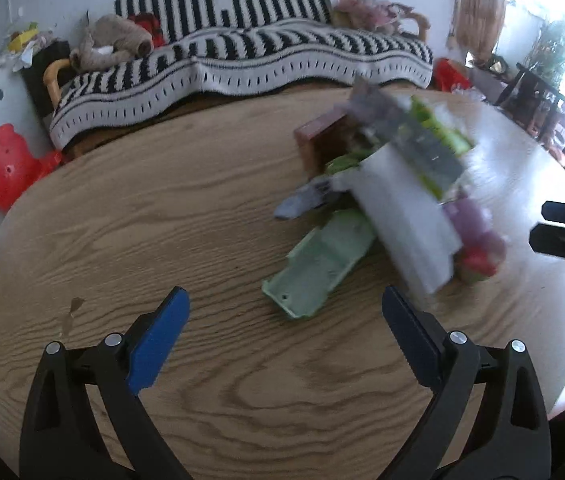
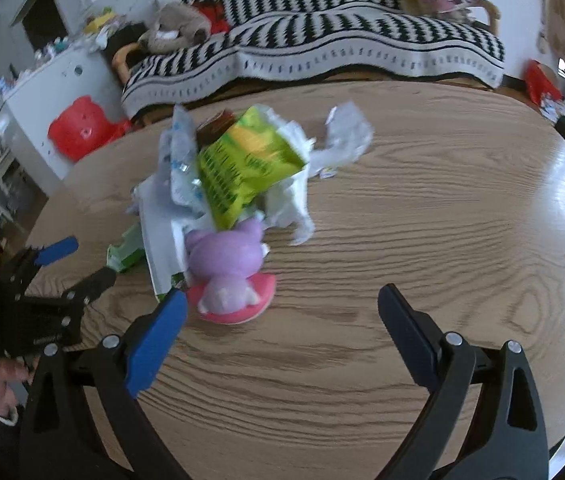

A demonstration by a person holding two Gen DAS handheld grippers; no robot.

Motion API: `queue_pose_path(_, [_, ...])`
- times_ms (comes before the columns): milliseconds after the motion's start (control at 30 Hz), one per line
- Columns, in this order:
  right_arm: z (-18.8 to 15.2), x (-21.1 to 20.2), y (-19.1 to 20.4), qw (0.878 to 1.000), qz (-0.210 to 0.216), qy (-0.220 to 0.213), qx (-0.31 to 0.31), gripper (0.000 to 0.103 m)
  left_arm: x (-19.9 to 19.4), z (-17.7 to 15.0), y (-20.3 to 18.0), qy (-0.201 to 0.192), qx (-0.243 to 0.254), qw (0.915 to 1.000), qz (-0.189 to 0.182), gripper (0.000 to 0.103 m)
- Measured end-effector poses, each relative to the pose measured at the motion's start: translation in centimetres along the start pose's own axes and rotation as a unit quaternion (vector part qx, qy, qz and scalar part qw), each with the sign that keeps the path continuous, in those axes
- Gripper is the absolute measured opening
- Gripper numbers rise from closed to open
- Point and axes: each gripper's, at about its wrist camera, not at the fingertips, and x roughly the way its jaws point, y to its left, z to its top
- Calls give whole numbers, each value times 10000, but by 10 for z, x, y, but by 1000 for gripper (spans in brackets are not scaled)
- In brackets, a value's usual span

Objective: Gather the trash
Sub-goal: 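Grasp the pink-purple toy with the right tool while the left grasps the green tray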

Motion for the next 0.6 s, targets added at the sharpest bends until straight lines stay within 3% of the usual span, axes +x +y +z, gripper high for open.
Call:
queue_pose_path(233, [-5,33,23,9986,-83,303,-425,93,35,3,3,174,329,9992,169,94])
queue_pose_path(400, [-3,52,32,9974,-158,403,-583,92,45,7,6,249,211,9995,19,94])
queue_pose_path(533, [-1,66,35,9969,-233,480,-571,81,50,12,7,255,131,9996,-51,93])
queue_pose_path(600, [0,66,36,9967,-267,439,-626,74,50,13,6,221,103,9997,-54,81])
